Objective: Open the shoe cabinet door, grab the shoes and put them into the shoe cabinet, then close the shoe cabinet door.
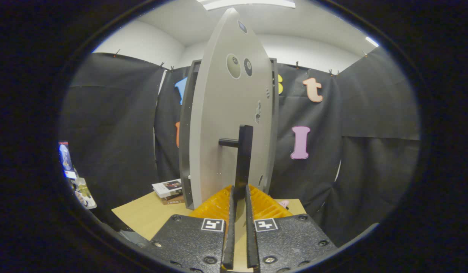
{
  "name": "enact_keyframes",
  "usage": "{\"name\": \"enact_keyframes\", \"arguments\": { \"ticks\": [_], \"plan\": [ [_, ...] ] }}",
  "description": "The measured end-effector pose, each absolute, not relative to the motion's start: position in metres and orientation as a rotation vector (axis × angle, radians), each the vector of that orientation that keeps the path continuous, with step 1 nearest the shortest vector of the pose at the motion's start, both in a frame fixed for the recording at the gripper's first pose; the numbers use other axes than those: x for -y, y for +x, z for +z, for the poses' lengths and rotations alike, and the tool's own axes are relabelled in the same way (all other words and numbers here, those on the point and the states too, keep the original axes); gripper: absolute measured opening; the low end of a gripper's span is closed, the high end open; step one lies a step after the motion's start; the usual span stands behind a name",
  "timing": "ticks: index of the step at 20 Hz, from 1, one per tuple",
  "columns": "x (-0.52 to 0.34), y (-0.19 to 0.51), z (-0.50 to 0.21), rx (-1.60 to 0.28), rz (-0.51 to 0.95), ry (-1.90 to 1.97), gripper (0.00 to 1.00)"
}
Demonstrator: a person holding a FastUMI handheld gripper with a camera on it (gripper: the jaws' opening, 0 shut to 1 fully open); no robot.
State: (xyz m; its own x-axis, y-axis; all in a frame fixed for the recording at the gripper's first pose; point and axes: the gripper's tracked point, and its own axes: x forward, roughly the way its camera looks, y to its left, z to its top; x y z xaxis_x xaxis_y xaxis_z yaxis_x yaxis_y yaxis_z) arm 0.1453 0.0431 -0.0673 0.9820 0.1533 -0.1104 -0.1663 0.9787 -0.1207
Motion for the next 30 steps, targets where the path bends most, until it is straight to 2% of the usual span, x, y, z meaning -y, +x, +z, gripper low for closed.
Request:
{"name": "enact_keyframes", "arguments": {
  "ticks": [3,8,10,13,15,20,22,25,26,30],
  "plan": [
    [-0.03,0.147,-0.067,-0.089,0.094,-0.144,0.1],
    [0.016,0.15,-0.062,-0.094,-0.003,-0.031,0.07],
    [0.035,0.153,-0.062,-0.106,0.019,-0.001,0.04],
    [0.047,0.151,-0.067,-0.128,0.033,0.026,0.05],
    [0.048,0.133,-0.074,-0.148,0.029,0.043,0.07],
    [0.032,0.081,-0.071,-0.059,0.07,0.026,0.06],
    [0.013,0.064,-0.076,-0.044,0.104,0.013,0.23],
    [0.021,0.054,-0.085,-0.028,0.02,-0.066,0.83],
    [0.019,0.055,-0.088,-0.016,0.004,-0.077,1.0],
    [-0.019,0.059,-0.12,-0.017,0.053,-0.04,1.0]
  ]
}}
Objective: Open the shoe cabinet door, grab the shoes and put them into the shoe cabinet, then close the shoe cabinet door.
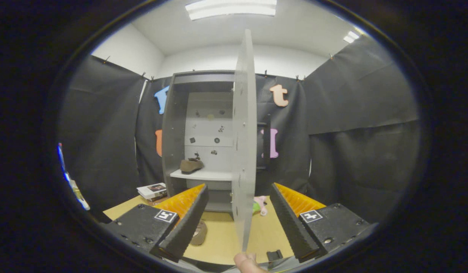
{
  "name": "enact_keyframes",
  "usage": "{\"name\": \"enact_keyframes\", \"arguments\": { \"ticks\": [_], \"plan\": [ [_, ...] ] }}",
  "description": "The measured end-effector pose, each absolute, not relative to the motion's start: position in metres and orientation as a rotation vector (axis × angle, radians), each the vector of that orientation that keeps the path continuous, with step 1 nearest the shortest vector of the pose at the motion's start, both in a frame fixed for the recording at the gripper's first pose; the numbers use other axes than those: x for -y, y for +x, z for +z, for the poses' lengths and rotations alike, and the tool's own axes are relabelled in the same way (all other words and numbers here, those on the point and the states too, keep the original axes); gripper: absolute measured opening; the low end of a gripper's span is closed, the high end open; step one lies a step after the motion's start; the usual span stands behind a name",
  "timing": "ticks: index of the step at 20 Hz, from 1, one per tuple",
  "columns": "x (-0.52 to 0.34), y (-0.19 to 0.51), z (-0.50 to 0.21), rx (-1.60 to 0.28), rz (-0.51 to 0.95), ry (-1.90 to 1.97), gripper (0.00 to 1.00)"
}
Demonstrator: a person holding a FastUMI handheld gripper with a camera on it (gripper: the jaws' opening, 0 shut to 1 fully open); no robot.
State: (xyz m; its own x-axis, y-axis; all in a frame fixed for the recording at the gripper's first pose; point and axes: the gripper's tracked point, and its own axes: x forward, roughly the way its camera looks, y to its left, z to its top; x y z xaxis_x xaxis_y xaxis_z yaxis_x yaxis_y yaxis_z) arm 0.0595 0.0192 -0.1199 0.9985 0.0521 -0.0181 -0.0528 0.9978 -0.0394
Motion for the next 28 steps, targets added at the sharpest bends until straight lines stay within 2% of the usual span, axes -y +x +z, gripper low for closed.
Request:
{"name": "enact_keyframes", "arguments": {
  "ticks": [6,15,28],
  "plan": [
    [-0.078,0.08,-0.178,-0.056,0.164,-0.048,1.0],
    [-0.138,0.135,-0.274,-0.145,0.205,-0.045,1.0],
    [-0.176,0.229,-0.452,-0.476,0.207,-0.04,1.0]
  ]
}}
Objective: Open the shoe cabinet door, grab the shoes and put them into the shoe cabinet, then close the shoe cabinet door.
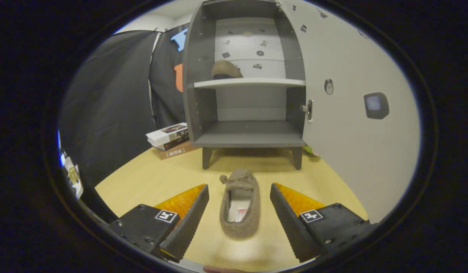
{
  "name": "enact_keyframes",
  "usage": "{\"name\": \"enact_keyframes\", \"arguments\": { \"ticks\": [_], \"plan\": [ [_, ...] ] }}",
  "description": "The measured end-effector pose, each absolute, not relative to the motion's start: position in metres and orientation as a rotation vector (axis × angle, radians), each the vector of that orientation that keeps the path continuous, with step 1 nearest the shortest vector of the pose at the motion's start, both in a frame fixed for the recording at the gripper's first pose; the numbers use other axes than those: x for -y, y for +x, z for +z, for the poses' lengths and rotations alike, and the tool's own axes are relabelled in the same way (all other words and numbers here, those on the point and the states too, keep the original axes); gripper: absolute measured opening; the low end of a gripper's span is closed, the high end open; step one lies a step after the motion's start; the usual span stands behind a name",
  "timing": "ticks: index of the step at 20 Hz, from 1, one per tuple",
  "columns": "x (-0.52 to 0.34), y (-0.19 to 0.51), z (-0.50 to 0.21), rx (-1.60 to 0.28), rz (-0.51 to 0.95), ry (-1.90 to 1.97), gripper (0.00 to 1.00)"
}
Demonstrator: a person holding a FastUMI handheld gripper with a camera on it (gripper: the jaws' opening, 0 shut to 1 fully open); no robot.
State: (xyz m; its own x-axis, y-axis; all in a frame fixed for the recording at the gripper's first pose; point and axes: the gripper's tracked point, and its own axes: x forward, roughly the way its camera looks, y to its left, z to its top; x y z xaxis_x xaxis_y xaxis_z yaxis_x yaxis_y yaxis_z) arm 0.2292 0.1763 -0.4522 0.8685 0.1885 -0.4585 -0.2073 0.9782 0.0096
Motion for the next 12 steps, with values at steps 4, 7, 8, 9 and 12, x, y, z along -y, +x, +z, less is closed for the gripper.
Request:
{"name": "enact_keyframes", "arguments": {
  "ticks": [4,7,8,9,12],
  "plan": [
    [-0.199,0.247,-0.48,-0.517,0.266,-0.026,0.94],
    [-0.203,0.268,-0.509,-0.595,0.233,-0.029,0.81],
    [-0.204,0.276,-0.518,-0.619,0.217,-0.03,0.78],
    [-0.206,0.284,-0.53,-0.647,0.197,-0.029,0.69],
    [-0.207,0.304,-0.56,-0.713,0.169,-0.069,0.41]
  ]
}}
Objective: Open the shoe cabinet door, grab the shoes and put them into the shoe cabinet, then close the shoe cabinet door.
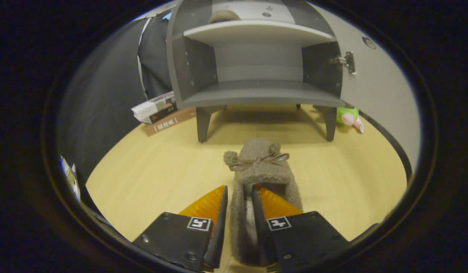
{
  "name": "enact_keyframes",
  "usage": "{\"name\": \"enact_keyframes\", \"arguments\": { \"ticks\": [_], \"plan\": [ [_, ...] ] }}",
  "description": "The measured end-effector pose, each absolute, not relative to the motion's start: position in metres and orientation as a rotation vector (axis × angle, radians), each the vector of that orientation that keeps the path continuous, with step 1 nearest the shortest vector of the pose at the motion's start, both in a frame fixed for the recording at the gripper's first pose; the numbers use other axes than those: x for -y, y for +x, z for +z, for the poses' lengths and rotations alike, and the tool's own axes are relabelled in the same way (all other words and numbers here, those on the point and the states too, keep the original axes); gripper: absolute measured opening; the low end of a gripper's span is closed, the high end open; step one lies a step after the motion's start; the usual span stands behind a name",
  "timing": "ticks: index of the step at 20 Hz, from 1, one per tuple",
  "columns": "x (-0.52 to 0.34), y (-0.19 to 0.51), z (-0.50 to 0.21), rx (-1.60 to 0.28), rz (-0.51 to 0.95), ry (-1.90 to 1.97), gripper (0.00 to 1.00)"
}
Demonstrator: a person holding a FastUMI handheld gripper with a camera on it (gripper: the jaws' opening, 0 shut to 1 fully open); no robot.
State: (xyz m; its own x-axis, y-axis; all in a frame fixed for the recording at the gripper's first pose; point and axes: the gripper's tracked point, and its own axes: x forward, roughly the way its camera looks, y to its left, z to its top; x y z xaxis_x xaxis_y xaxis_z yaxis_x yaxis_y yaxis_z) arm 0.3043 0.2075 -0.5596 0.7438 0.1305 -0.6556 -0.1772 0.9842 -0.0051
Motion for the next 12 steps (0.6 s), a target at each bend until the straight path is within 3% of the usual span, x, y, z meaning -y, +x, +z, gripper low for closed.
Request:
{"name": "enact_keyframes", "arguments": {
  "ticks": [3,12],
  "plan": [
    [-0.211,0.305,-0.558,-0.716,0.166,0.03,0.12],
    [-0.196,0.275,-0.501,-0.636,0.184,0.003,0.1]
  ]
}}
